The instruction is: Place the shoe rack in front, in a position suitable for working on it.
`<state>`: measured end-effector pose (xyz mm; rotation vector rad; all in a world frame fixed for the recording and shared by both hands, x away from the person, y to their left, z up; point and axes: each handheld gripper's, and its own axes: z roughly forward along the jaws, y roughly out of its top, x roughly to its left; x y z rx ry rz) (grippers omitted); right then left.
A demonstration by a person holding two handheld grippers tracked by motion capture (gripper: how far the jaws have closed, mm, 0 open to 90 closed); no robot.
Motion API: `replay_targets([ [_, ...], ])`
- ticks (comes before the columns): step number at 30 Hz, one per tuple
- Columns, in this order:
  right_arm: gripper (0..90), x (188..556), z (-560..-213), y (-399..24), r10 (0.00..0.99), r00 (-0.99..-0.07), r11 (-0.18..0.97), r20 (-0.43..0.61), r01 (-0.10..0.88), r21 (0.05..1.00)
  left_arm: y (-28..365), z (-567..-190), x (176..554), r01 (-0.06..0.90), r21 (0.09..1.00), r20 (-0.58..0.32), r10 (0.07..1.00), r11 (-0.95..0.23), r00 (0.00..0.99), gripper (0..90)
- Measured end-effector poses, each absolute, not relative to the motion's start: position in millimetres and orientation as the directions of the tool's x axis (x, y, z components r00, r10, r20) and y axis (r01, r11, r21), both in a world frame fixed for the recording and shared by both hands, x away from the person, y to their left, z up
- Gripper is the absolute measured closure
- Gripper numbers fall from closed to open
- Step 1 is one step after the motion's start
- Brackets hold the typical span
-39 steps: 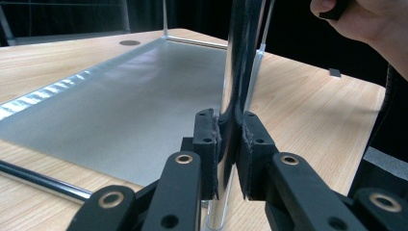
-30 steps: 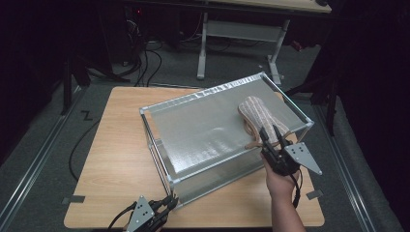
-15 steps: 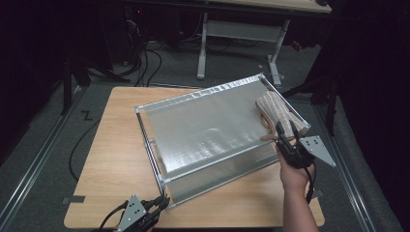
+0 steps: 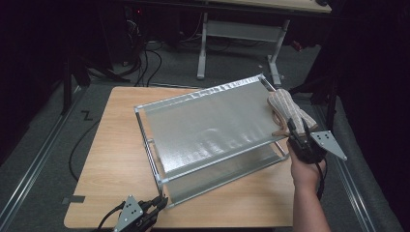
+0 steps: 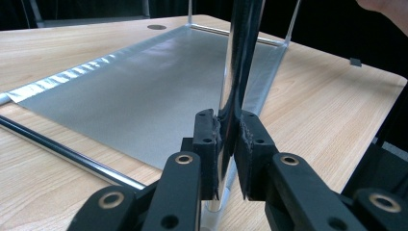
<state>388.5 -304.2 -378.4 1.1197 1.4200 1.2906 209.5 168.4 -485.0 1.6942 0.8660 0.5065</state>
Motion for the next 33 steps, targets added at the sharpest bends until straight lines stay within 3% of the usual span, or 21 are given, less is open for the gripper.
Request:
replay_targets([
  [12, 60.8, 382.6, -378.0, -290.2, 0.969, -0.246, 0.019, -0.002, 0.066, 0.998, 163.9, -485.5, 215.1, 0.297, 0.949, -0.112, 0.763, -0.109, 0.637, 79.2],
  [33, 61.8, 359.6, -377.9, -201.7, 0.905, -0.424, 0.058, -0.028, 0.057, 0.997, 127.4, -485.5, 254.1, 0.313, 0.944, -0.145, 0.722, -0.103, 0.676, 78.7],
])
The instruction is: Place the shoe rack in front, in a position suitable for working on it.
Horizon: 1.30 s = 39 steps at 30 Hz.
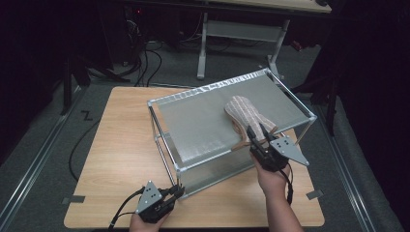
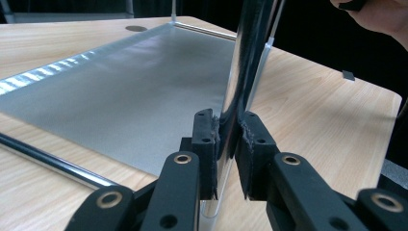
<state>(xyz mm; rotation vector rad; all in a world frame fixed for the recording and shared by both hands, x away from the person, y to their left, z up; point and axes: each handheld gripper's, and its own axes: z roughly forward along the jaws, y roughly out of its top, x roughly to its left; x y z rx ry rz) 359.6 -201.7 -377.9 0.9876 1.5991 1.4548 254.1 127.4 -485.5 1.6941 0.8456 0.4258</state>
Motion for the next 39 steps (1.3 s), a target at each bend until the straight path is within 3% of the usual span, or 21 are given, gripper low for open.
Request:
replay_targets([
  [18, 61.9, 318.6, -378.0, -119.1, 0.777, -0.628, 0.072, -0.039, 0.028, 0.997, 108.2, -486.4, 275.2, 0.285, 0.948, -0.113, 0.682, -0.144, 0.722, 79.0],
  [31, 58.4, 303.5, -375.9, -105.6, 0.73, -0.682, 0.082, -0.045, 0.021, 0.996, 107.2, -488.2, 276.2, 0.291, 0.948, -0.133, 0.677, -0.125, 0.724, 78.3],
  [36, 51.3, 301.5, -372.3, -110.7, 0.737, -0.672, 0.1, -0.072, 0.003, 0.995, 115.1, -484.8, 273.5, 0.309, 0.944, -0.155, 0.672, -0.115, 0.724, 65.5],
  [39, 46.7, 302.5, -370.9, -113.1, 0.744, -0.666, 0.098, -0.059, 0.02, 0.995, 115.7, -483.5, 272.3, 0.295, 0.949, -0.148, 0.671, -0.11, 0.726, 62.4],
])
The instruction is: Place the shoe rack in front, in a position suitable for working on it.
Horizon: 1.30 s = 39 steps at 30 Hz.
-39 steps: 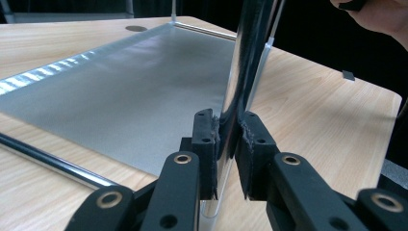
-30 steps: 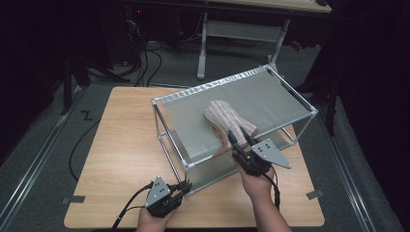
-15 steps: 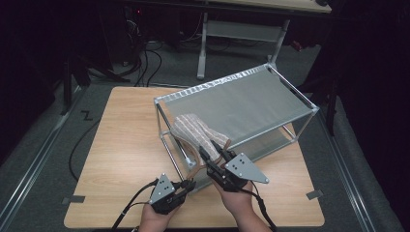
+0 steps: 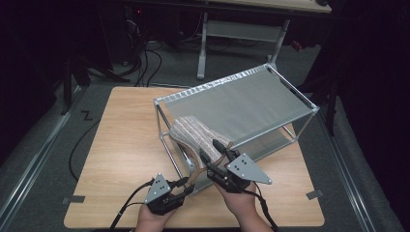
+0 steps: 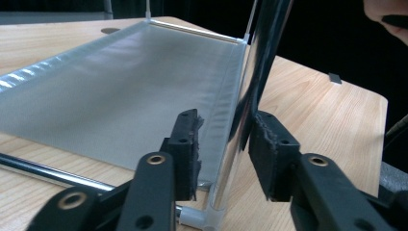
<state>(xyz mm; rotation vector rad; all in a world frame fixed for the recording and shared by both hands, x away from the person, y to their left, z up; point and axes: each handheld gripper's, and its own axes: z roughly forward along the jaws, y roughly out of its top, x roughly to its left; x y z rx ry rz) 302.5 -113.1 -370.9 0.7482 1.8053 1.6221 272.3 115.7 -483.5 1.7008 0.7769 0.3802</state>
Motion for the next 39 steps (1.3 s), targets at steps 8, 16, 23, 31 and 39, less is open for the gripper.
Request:
replay_targets([
  [8, 49.2, 307.1, -368.9, -113.2, 0.719, -0.695, 0.113, -0.026, 0.08, 0.99, 106.3, -483.2, 273.4, 0.286, 0.949, -0.128, 0.67, -0.131, 0.731, 75.5],
  [16, 73.7, 307.4, -366.8, -112.9, 0.674, -0.736, 0.154, -0.065, 0.053, 0.987, 103.1, -482.6, 273.8, 0.259, 0.954, -0.092, 0.675, -0.151, 0.732, 79.0],
  [23, 74.2, 293.7, -354.2, -128.1, 0.674, -0.736, 0.087, -0.062, -0.004, 0.996, 109.9, -482.5, 277.6, 0.262, 0.953, -0.09, 0.677, -0.155, 0.73, 79.3],
  [31, 74.0, 280.9, -352.7, -170.8, 0.748, -0.659, 0.097, -0.086, -0.019, 0.995, 121.7, -483.4, 287.5, 0.295, 0.948, -0.13, 0.696, -0.122, 0.707, 78.5],
  [39, 74.0, 267.5, -364.2, -218.7, 0.834, -0.548, 0.083, -0.066, 0.006, 0.997, 126.5, -482.9, 296.2, 0.296, 0.949, -0.131, 0.715, -0.111, 0.687, 78.3],
])
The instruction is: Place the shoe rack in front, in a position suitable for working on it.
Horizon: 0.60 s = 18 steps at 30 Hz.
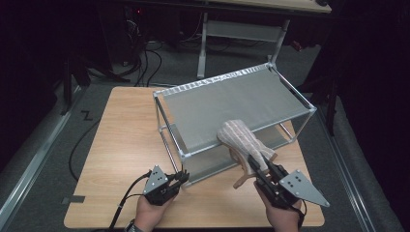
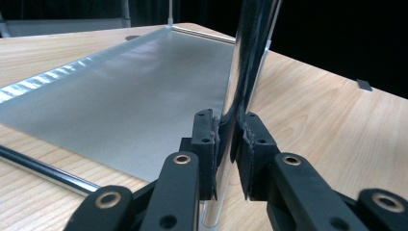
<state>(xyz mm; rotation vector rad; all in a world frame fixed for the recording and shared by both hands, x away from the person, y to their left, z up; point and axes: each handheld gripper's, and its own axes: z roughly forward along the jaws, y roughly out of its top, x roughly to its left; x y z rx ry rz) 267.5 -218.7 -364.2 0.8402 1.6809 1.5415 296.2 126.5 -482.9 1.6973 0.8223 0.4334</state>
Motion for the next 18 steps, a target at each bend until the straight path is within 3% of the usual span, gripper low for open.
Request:
replay_targets([
  [8, 73.6, 260.3, -391.3, -254.1, 0.88, -0.476, 0.049, -0.011, 0.068, 0.996, 136.2, -482.5, 306.2, 0.318, 0.943, -0.153, 0.721, -0.098, 0.675, 77.7],
  [18, 73.5, 274.3, -441.2, -259.0, 0.885, -0.465, 0.141, -0.026, 0.214, 0.967, 148.0, -482.0, 310.7, 0.323, 0.942, -0.15, 0.743, -0.093, 0.652, 77.7],
])
